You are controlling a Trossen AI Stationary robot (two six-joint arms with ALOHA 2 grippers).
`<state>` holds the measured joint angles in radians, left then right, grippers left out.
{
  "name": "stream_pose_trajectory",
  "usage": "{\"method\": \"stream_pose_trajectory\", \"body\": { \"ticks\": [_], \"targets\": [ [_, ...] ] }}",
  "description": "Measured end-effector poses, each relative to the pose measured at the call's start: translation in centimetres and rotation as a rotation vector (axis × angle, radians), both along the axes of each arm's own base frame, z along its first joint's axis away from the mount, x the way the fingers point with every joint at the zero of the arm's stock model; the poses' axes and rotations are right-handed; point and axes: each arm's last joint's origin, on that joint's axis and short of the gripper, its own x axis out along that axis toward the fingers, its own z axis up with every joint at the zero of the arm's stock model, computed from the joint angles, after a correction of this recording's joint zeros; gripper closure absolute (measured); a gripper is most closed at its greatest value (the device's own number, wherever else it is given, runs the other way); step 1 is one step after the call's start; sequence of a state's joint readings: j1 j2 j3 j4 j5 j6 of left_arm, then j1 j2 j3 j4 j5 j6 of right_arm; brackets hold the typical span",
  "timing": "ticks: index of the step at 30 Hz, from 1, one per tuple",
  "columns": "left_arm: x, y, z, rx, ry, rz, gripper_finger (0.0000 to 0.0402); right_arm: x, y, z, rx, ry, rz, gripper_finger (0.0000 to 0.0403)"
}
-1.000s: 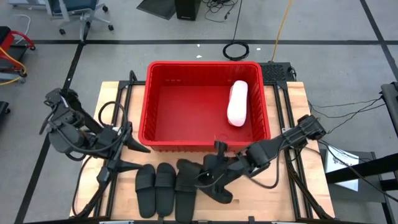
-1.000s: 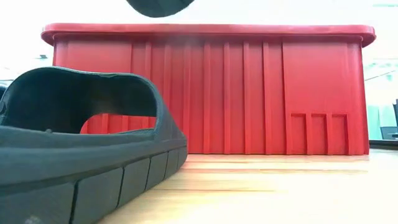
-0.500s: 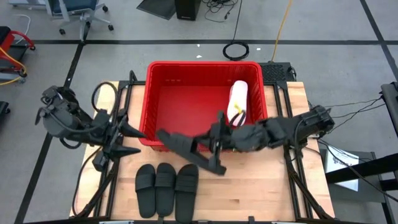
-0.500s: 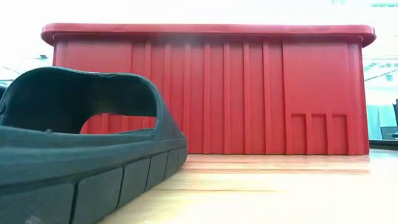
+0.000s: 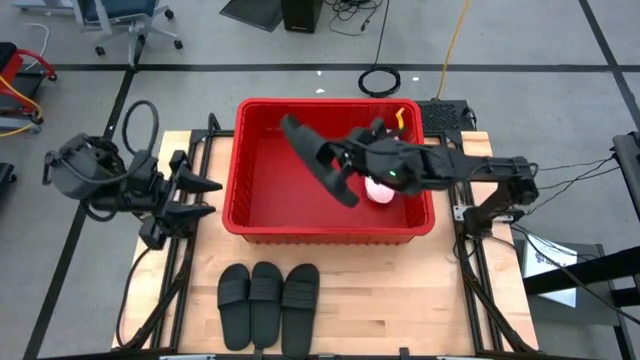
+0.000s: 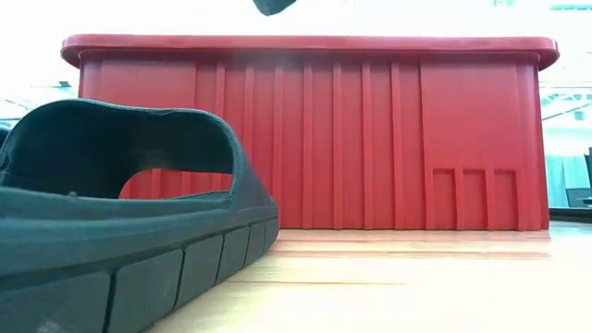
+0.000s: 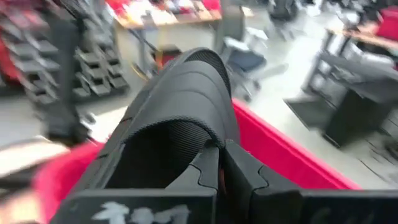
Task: Pick and place slides into bin
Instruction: Put the black slide into the red bin
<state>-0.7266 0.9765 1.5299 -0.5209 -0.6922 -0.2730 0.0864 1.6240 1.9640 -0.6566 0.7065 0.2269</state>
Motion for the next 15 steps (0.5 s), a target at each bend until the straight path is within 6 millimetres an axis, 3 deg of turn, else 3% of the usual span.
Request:
{"method": "stream_pose_trajectory", "body": {
  "ticks": [9,15],
  "targets": [
    [-1.5,1.5,0.5,0.049,-0.034,0.056,0.0176,0.3,-5.3,-4.6,0.026,0.359,-0.197,0.0403],
    [-2.1,2.1,0.7,0.062,-0.048,0.076,0.0176,2.4,-7.1,-8.0,-0.026,0.547,-0.240,0.0403]
  ]
}}
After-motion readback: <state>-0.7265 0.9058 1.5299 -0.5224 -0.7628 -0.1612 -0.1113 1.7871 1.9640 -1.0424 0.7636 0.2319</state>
